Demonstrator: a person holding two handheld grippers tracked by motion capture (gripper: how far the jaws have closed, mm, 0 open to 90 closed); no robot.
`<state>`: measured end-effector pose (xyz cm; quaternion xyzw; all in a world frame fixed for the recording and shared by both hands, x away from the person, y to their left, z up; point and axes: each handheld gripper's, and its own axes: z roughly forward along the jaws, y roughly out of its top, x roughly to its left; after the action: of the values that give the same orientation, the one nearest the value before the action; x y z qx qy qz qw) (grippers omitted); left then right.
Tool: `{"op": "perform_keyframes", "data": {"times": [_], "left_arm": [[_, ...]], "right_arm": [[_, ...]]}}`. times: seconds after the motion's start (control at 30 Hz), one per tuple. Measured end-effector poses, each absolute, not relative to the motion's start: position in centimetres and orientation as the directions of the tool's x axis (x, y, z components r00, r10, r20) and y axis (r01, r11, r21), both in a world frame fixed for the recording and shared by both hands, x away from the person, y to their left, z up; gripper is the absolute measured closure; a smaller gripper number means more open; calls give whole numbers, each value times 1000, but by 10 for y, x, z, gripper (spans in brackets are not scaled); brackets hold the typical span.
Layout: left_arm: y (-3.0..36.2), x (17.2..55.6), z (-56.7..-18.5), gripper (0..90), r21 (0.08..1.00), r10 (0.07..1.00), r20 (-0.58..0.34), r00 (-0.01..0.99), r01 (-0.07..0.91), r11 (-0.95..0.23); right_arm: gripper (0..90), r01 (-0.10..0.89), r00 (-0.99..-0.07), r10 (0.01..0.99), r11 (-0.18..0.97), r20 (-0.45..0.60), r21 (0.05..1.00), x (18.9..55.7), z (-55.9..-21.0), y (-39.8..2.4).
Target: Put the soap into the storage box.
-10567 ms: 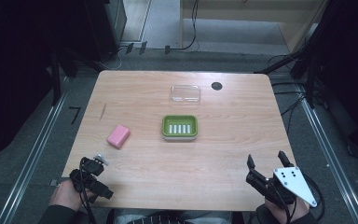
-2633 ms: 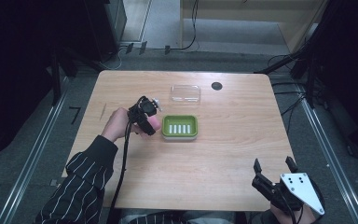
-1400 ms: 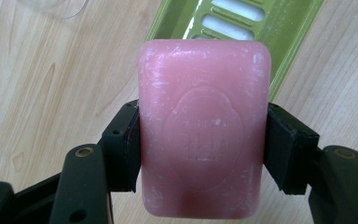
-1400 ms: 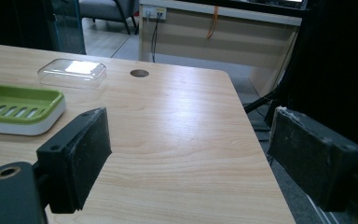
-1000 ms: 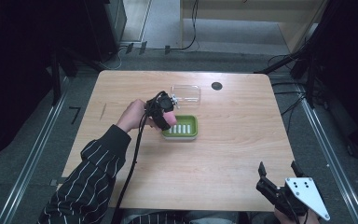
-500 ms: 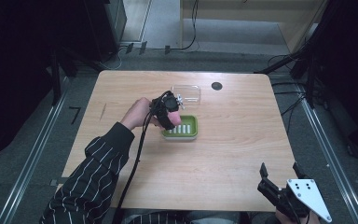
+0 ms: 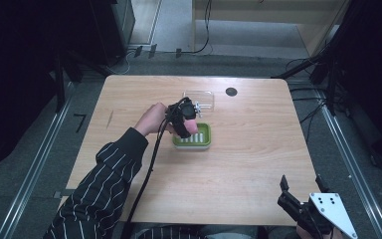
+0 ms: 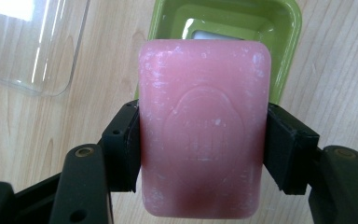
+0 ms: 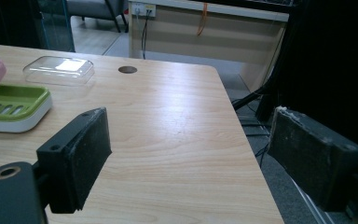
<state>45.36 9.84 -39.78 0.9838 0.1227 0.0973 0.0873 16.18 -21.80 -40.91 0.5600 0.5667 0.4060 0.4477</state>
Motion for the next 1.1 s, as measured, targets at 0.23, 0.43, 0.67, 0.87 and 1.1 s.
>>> {"op": "perform_keyframes", "data": {"times": [0.23, 0.43, 0.67, 0.87, 1.1], "left_arm": [[96, 456, -399, 383, 187, 239, 174, 955, 206, -960], [93, 455, -399, 383, 193, 219, 173, 960, 185, -964], [88, 455, -400, 382, 178, 202, 177, 963, 170, -969], [86, 458, -403, 383, 179, 187, 183, 965, 154, -972], [83, 460, -407, 383, 175, 166, 181, 969, 135, -975]], "right_arm": [[127, 270, 37, 998, 38, -50, 962, 160, -409, -219], [127, 272, 39, 998, 40, -53, 961, 159, -409, -220], [127, 273, 47, 998, 36, -50, 961, 158, -409, -220], [127, 274, 54, 997, 38, -54, 961, 156, -410, -222], [127, 275, 62, 997, 32, -51, 961, 155, -410, -223]]}}
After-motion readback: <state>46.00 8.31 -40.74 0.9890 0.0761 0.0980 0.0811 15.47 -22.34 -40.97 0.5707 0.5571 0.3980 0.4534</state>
